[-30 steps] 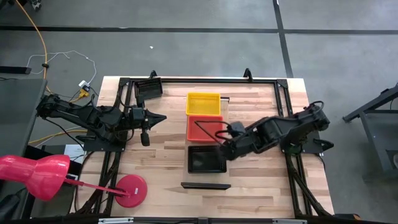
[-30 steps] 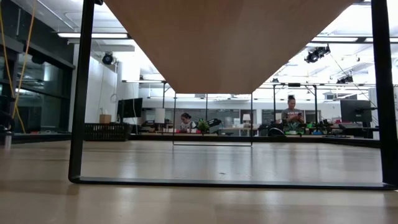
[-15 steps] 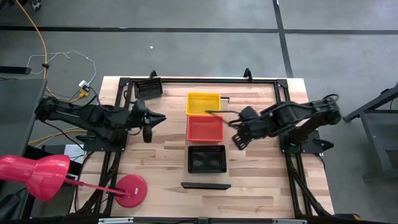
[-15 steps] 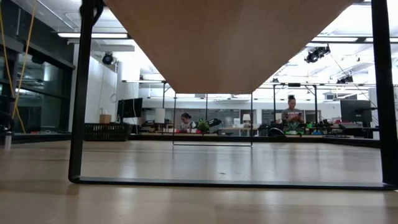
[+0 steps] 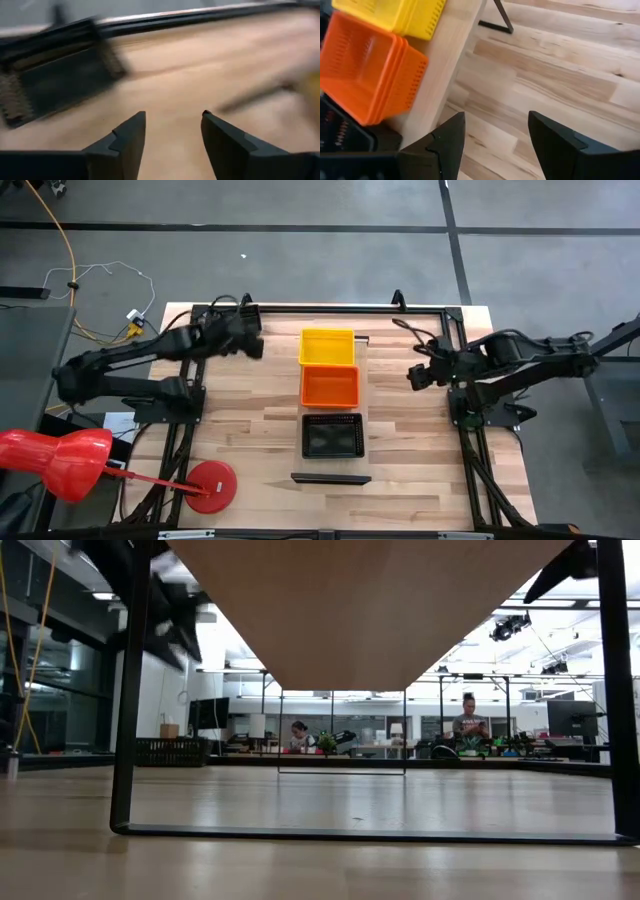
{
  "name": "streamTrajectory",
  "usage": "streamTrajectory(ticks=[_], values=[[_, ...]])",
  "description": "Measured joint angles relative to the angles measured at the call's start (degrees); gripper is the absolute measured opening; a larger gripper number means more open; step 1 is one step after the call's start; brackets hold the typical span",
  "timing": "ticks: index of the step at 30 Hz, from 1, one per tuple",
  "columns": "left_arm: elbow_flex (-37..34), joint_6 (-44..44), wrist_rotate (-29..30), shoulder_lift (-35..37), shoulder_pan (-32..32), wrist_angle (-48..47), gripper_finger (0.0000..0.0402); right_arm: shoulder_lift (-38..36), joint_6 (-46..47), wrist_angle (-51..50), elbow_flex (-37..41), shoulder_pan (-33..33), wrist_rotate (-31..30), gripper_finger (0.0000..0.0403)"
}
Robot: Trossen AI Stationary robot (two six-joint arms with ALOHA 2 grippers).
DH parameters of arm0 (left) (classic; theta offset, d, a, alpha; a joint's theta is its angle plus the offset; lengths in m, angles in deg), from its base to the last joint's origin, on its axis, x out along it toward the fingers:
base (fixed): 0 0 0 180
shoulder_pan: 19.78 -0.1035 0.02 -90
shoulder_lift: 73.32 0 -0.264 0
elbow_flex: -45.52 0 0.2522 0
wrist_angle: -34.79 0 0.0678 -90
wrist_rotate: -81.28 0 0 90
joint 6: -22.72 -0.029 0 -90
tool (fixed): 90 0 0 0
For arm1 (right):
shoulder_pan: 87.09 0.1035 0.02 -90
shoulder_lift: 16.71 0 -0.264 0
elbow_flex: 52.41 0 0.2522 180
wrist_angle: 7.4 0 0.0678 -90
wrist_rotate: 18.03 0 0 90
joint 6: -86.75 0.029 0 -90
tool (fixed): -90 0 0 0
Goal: Stack baskets on shelf by color
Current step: Stack the black bin on top of the black bin on the shelf
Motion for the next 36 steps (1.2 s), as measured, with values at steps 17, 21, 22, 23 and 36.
streamTrajectory(ticks=[17, 21, 22, 23, 36], values=[[-0.04, 15.10, 8.90, -17.45, -25.59, -3.28, 0.0186, -2.49, -6.05, 5.43, 4.88, -1.44, 4.20, 0.0204], [-0.10, 18.12, 12.04, -20.14, -25.96, -6.13, 0.0186, -2.49, -6.38, 5.46, 4.88, -1.44, 3.98, 0.0204], [-0.11, 18.01, 12.01, -21.12, -25.98, -6.53, 0.0186, -2.49, -6.53, 5.45, 4.88, -1.44, 3.98, 0.0204], [-0.11, 17.82, 11.85, -22.06, -25.98, -6.90, 0.0186, -2.49, -6.60, 5.45, 4.88, -1.44, 3.98, 0.0204], [-0.11, 20.42, 14.37, -29.88, -24.61, -6.08, 0.0176, -2.45, -6.49, 6.84, 4.86, -1.44, 3.50, 0.0204]])
